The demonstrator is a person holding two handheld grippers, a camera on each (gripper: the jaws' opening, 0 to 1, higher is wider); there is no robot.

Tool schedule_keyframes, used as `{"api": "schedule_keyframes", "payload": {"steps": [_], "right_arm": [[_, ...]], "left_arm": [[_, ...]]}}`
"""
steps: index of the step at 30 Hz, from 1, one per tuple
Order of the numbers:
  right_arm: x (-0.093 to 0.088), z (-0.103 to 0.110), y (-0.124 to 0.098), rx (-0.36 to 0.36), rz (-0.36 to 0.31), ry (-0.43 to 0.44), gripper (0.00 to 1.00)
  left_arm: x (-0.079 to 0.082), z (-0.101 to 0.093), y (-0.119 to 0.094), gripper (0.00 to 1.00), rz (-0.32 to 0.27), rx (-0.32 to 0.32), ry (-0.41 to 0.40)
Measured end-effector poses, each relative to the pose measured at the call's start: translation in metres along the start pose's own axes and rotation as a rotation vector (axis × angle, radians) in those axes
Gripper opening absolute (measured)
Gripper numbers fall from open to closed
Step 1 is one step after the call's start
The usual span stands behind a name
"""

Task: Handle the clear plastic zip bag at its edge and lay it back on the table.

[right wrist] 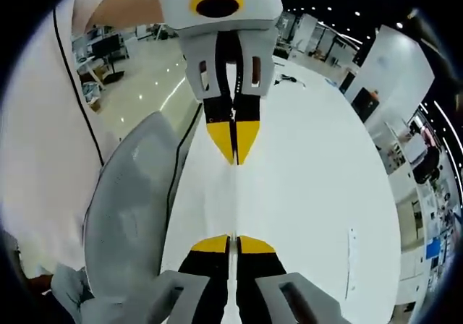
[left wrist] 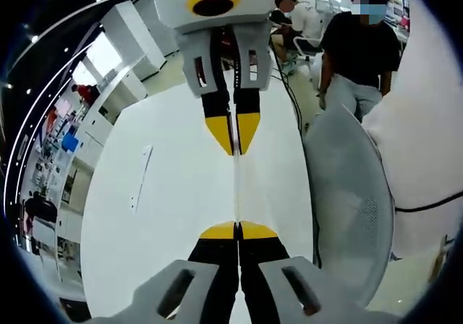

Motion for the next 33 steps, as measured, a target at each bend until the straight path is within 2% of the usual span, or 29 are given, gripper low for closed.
{"api": "schedule_keyframes", "payload": {"steps": [33], "right_arm": [[-0.012,0.0,-0.011,-0.008,0.014,0.023,0.0]], "left_arm": [[0.003,-0.001,-0.003,0.0,-0.013,0.003,-0.003]]}}
Point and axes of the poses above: the point that each gripper's makers call its tool centre point, and the gripper's own axes: y roughly forward along the fingers, z roughly to its left, x roughly out of its top, the point moved 5 cm from there along -y, roughly backward along the fingers, and after that the axes turned 5 degrees about -y, right-handed, at the moved point
